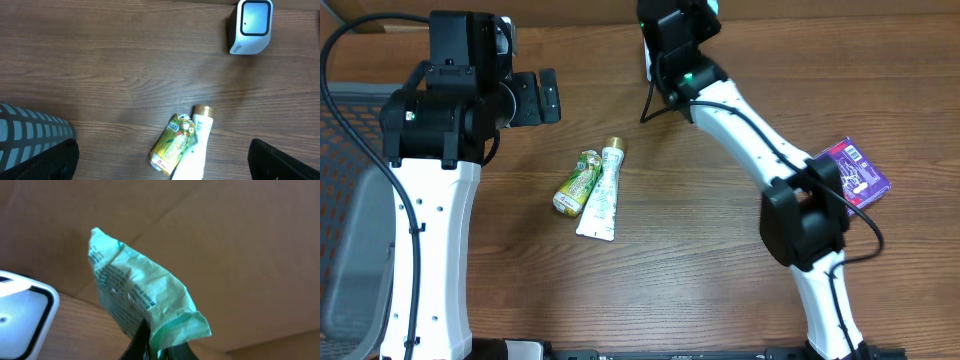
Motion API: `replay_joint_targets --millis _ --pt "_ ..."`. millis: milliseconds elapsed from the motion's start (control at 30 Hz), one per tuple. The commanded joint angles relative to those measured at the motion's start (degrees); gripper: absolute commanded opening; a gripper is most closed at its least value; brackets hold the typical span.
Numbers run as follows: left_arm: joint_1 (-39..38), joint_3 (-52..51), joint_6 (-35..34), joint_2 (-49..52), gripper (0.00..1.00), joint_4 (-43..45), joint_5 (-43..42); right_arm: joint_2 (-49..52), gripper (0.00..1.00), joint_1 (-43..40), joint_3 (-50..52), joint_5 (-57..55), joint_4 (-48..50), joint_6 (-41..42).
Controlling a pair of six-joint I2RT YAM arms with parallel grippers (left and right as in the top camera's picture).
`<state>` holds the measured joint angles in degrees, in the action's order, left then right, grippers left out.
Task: Scan the item barcode
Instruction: 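Hold the teal pack's barcode up to the white scanner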
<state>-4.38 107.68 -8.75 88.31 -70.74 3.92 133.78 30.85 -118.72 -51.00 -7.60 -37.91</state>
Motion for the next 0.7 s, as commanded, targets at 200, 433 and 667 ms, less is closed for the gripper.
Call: replay_joint_targets --millis 200,433,667 --pt "0.24 0.74 1.07 0.46 1.0 0.0 0.55 5.79 0.04 1.07 -1.25 -1.18 6.19 -21.16" --pt "0.24 0.74 1.07 0.46 1.0 0.0 0.55 6.51 0.04 1.07 -1.25 4.76 5.11 -22.62" --pt "0.24 0.74 1.07 0.46 0.99 0.0 0.55 7.02 0.04 1.05 -1.25 7.8 3.04 -24.7"
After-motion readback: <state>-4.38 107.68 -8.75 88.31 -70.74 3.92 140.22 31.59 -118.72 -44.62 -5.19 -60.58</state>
